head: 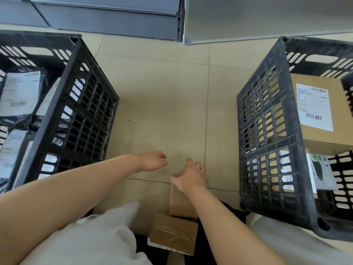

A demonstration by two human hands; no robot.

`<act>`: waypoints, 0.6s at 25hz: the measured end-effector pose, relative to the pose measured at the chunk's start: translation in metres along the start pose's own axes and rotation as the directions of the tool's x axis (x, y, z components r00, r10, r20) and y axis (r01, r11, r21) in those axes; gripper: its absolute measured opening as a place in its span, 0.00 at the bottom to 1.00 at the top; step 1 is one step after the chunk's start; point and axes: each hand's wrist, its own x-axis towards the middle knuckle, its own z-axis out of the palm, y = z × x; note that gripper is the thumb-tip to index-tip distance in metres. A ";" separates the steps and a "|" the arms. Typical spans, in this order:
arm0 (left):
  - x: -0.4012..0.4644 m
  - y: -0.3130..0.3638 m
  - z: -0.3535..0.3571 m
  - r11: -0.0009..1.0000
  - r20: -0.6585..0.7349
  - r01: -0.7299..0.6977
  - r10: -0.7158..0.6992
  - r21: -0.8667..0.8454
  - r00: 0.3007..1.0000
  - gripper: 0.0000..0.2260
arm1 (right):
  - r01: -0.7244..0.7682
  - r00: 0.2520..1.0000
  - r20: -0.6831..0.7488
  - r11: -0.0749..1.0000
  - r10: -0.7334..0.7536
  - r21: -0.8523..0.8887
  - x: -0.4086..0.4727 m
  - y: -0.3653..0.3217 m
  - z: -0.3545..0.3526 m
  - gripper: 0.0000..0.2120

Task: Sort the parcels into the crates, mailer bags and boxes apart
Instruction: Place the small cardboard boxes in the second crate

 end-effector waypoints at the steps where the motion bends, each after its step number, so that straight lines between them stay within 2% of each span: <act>1: 0.000 0.000 0.000 1.000 0.009 0.003 -0.003 0.009 1.000 0.23 | -0.014 1.000 -0.003 1.000 0.014 0.018 0.000 0.002 0.001 0.40; 6: 0.001 -0.006 -0.003 0.998 0.012 0.022 -0.022 0.053 1.000 0.22 | 0.001 0.995 -0.095 0.987 0.014 0.158 0.002 0.007 -0.008 0.32; 9: -0.004 -0.006 -0.004 0.988 0.031 0.023 -0.028 0.152 0.999 0.22 | 0.015 0.989 -0.142 0.943 0.034 0.331 0.010 0.007 -0.020 0.26; 12: -0.007 -0.005 -0.005 0.987 0.048 0.021 -0.029 0.159 0.998 0.22 | 0.031 0.989 -0.135 0.802 0.062 0.596 0.018 0.008 -0.034 0.20; 15: -0.007 0.002 -0.006 0.999 0.037 0.018 -0.016 -0.050 0.999 0.20 | 0.005 0.992 -0.080 0.594 0.100 0.805 0.020 0.008 -0.046 0.13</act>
